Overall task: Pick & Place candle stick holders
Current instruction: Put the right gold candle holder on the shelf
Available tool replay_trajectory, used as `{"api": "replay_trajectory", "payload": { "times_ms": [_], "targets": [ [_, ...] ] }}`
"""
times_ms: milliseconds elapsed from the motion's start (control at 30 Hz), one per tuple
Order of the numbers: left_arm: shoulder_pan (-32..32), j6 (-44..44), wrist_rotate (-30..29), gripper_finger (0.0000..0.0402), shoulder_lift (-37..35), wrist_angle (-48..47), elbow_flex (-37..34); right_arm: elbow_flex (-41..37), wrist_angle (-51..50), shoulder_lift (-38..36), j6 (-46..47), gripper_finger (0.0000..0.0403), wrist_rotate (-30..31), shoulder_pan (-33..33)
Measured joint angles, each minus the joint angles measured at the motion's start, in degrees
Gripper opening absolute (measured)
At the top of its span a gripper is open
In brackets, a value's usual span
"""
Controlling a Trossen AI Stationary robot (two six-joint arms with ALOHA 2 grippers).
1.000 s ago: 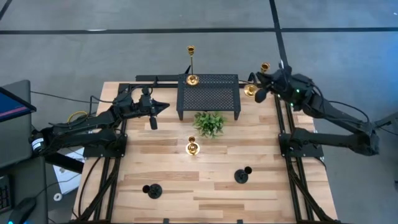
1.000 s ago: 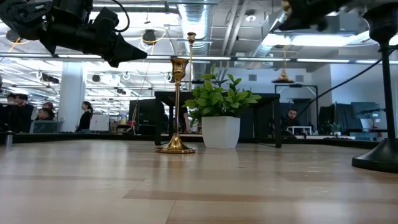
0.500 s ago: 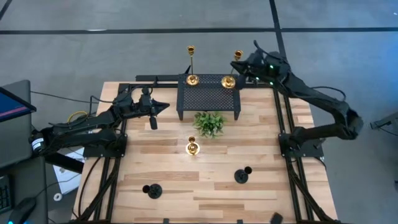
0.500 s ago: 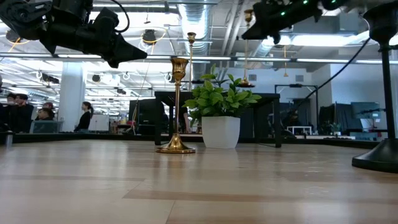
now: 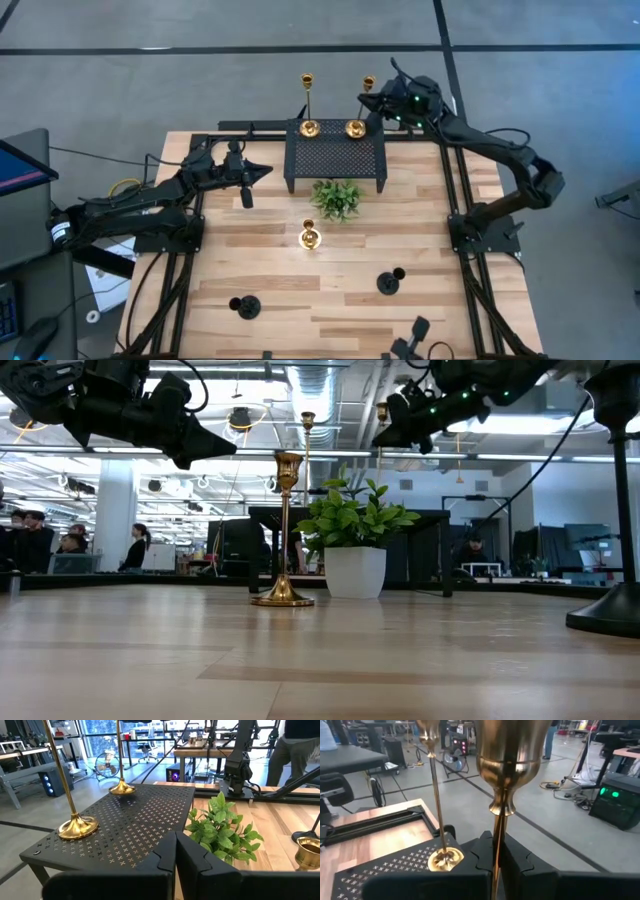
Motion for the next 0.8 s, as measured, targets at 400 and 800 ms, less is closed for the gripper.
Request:
{"api": "replay_trajectory", "payload": {
  "times_ms": [400, 800],
  "targets": [
    [-0.02, 0.0, 0.02, 0.0007, 0.0, -0.2, 0.0, 0.0, -0.12, 0.49, 0.47, 0.0001, -0.45, -1.34],
    [-0.02, 0.0, 0.02, 0.0006, 0.0, -0.21, 0.0, 0.0, -2.43, 0.5, 0.64, 0.0001, -0.65, -1.33]
  ]
}}
